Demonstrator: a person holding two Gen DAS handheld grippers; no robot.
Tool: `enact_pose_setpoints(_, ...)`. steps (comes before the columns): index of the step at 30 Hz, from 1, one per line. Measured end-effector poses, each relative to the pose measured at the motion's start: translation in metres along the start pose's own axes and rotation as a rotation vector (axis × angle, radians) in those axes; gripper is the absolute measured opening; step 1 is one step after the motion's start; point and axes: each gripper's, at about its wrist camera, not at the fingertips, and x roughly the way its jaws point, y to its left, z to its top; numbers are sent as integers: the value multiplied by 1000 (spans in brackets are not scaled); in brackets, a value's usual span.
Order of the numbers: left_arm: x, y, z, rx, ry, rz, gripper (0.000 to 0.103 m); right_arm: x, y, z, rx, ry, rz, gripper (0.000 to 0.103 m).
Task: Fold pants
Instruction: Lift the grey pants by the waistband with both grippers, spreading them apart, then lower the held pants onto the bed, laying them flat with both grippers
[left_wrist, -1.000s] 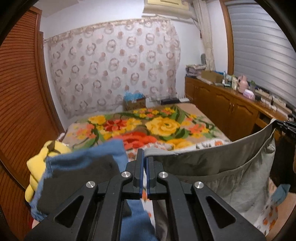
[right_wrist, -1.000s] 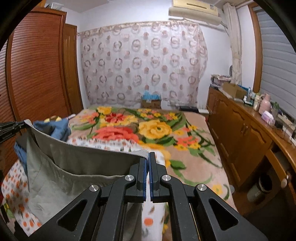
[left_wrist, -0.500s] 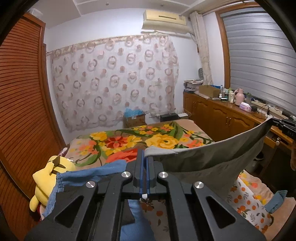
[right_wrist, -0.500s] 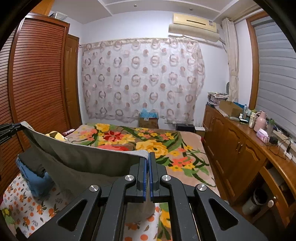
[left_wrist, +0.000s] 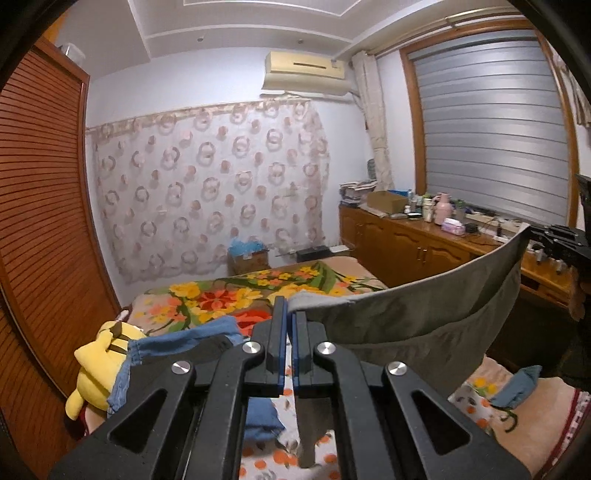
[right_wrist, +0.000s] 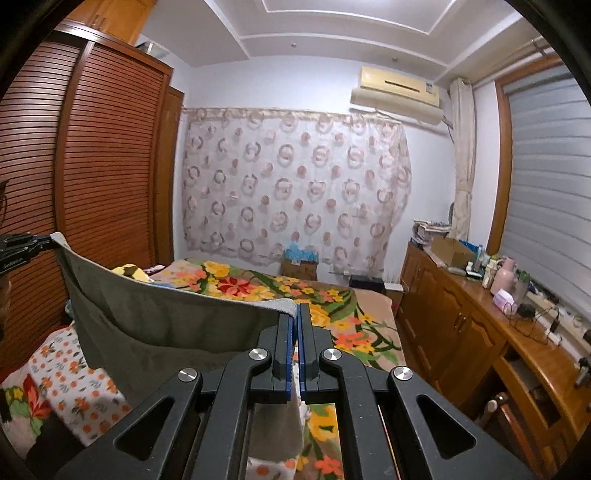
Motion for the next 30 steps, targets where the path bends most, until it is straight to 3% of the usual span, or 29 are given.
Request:
enact_pose_setpoints(4,-5,-2,-3,9,20,-21,3,-17,-7,-9,-12,3,28,2)
enact_pose_setpoints(9,54,4,-32,-7,141,-13,3,16,-19,-18,-10,70,56,2)
enact_pose_setpoints(18,227,11,-110,-42,434,34,3,215,-40,-107,54,371,77,2)
enact_pose_setpoints(24,288,4,-122,-30,494,34,3,328,-62,-139,79,492,128,2)
enact_pose_setpoints(30,306,5,-122,14,518,24,12,372,-68,-146,87,516,158,2)
